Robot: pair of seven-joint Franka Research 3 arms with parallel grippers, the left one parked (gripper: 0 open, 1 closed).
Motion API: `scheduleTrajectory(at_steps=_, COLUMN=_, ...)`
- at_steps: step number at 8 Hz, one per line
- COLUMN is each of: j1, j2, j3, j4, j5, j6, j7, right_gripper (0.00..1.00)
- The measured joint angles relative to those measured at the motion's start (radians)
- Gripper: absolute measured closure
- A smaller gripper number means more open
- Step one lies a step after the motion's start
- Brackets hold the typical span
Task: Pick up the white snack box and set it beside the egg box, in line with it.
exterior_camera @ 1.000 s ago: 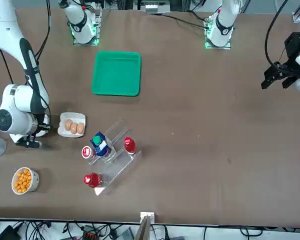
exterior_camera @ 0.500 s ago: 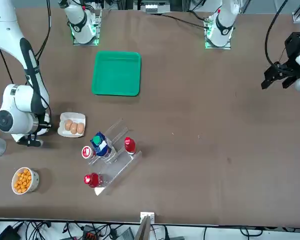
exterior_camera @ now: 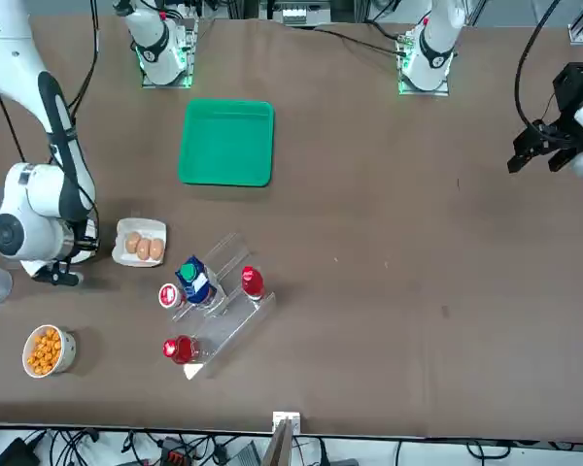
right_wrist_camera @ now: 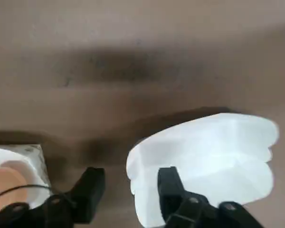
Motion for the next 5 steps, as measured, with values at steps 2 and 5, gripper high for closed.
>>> scheduleTrajectory(at_steps=2, j1=0.002, j2=-0.083, j3=0.007, j4=0.045, j5=0.02, j6=-0.07, j7=0.0, right_gripper=0.0)
scheduleTrajectory(at_steps=5, j1=0.011, j2=-0.222, j3=0.07, j4=0.184, j5=0.19, j6=-0.31, j7=0.0, right_gripper=0.0)
